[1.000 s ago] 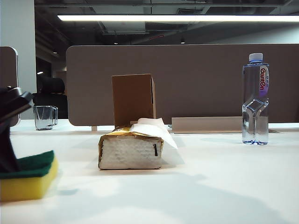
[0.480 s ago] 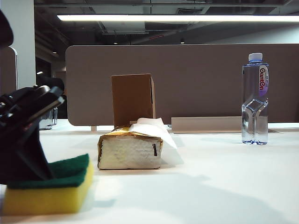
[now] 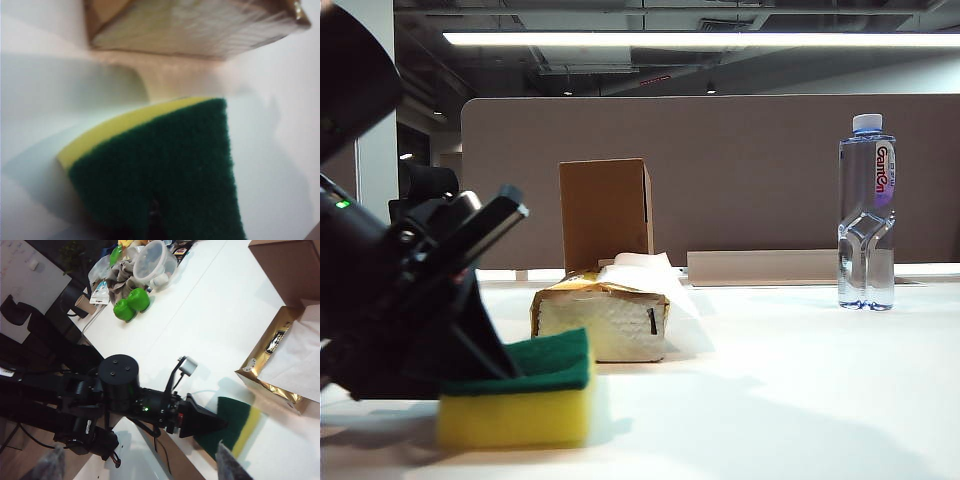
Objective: Move the sponge from left to right to wipe the table, avoiding obstacles on the table, and finally reaching the bottle of mineral water.
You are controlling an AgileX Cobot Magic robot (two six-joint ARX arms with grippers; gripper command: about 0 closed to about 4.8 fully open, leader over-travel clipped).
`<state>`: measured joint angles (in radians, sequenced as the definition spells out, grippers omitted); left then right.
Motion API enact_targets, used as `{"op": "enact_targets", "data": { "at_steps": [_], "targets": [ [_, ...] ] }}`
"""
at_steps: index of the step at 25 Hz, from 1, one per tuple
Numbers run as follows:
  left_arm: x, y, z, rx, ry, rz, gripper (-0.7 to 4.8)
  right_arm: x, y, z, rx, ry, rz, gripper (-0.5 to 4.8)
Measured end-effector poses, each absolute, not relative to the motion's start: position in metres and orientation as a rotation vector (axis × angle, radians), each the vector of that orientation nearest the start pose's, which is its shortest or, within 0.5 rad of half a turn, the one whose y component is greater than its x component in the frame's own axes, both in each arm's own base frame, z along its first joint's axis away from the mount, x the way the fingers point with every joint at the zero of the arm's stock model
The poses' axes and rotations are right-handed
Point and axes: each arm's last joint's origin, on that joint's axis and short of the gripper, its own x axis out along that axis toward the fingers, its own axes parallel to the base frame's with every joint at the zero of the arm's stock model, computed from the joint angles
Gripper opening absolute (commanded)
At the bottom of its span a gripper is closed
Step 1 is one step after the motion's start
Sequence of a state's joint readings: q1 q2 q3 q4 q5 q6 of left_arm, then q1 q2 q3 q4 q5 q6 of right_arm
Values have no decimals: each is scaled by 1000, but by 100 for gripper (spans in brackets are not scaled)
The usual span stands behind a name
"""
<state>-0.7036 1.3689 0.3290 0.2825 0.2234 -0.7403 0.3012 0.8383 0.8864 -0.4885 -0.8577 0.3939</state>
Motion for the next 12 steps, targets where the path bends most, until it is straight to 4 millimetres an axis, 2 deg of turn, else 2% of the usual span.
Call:
{"op": "enact_targets", "data": {
  "at_steps": [4,9,11,12],
  "targets": [
    [156,-153,112,-488,1020,-576,-6,150,69,335,469,668,1045,387],
    [154,-155,113,-488,1015,-574,-5,150,70,335,469,668,1047,387],
    [154,-155,113,-488,1015,-574,6,150,70,335,469,668,1047,387],
    [154,-155,113,-488,1015,-574,29,150,70,335,470,668,1047,387]
  ]
}}
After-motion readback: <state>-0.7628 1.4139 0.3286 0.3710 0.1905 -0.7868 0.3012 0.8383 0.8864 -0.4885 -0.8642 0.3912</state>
